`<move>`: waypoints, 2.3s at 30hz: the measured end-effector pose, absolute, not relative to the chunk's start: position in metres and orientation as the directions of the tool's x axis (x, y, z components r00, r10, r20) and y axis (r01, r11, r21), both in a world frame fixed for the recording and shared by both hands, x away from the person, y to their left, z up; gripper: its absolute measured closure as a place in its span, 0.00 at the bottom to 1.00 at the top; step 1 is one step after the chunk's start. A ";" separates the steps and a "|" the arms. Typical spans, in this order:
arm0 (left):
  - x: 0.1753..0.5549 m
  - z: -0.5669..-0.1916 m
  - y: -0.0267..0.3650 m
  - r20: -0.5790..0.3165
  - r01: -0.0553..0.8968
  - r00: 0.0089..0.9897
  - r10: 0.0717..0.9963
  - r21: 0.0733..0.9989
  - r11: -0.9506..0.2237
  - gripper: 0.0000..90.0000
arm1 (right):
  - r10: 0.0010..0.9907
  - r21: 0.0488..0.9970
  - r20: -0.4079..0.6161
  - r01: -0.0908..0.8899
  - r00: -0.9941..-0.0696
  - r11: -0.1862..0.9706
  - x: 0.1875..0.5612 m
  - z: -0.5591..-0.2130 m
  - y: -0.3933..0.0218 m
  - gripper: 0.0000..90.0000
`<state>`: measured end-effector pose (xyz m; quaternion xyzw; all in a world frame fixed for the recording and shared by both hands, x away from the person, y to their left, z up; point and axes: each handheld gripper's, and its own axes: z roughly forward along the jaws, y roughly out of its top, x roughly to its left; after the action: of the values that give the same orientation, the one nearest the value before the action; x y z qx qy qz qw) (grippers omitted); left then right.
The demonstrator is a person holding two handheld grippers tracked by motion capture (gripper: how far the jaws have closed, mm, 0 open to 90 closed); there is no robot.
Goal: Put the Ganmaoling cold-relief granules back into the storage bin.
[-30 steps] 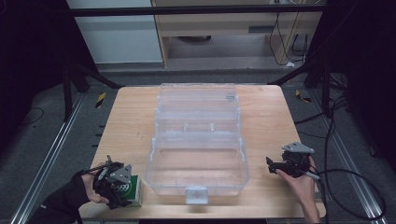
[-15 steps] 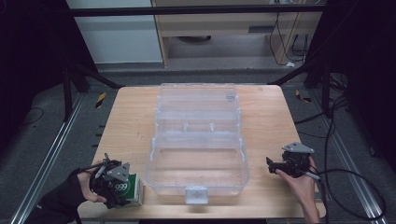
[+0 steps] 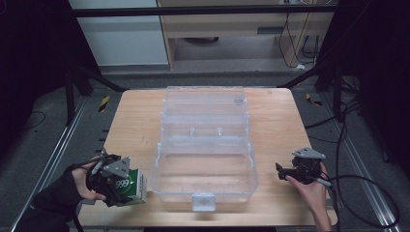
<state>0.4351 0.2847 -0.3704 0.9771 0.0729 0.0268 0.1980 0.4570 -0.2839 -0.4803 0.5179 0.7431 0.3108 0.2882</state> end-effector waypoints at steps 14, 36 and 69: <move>0.438 -0.330 0.276 0.063 0.104 0.988 0.141 0.403 -0.909 0.16 | 0.949 0.760 -0.103 0.593 -0.297 0.268 0.457 -0.481 -0.283 0.02; 0.451 -0.305 0.252 0.070 0.081 0.990 0.121 0.416 -0.906 0.16 | 0.949 0.760 -0.098 0.594 -0.299 0.266 0.457 -0.481 -0.284 0.02; 0.472 -0.307 0.193 0.082 0.013 0.995 0.051 0.414 -0.910 0.16 | 0.949 0.759 -0.097 0.595 -0.301 0.267 0.457 -0.481 -0.284 0.02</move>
<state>0.4724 0.1931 -0.3066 0.9762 0.0162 0.0453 0.2113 0.4572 -0.2836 -0.4807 0.5188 0.7436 0.3123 0.2834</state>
